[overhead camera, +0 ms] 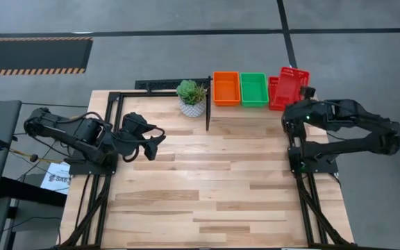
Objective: Stack baskets on shelf by color
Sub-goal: Stack the red bin on the red bin on the shelf
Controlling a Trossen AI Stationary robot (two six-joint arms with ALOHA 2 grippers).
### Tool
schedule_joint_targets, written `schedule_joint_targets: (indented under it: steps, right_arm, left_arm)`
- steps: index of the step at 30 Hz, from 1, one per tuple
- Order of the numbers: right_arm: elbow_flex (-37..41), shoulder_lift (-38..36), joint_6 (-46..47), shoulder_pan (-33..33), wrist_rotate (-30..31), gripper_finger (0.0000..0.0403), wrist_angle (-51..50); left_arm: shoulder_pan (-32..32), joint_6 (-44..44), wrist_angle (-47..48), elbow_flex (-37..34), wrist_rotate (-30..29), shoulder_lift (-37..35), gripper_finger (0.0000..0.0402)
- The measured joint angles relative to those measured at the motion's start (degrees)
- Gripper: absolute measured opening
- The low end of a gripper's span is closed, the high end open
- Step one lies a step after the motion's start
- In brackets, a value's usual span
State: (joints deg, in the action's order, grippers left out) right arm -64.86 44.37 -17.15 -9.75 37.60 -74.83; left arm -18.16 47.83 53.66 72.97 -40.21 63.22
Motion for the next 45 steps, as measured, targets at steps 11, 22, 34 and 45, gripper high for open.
schedule_joint_targets:
  steps: [11,22,34,45]
  right_arm:
    - [0.02,5.81,-13.22,-15.31,-14.33,0.0003,4.24]
    - [0.02,5.59,-23.61,-27.47,-24.44,0.0002,8.07]
    - [0.02,5.67,-29.00,-34.78,-27.97,0.0002,6.87]
    - [0.02,7.10,-31.84,-38.51,-31.77,0.0002,6.15]
  left_arm:
    - [0.58,0.00,0.01,0.00,0.94,0.00,0.0274]
    - [0.58,0.00,0.01,0.00,0.99,0.02,0.0274]
    - [0.58,-0.61,0.03,0.00,0.86,0.02,0.0274]
    - [0.58,-0.63,0.05,0.00,0.49,0.02,0.0274]
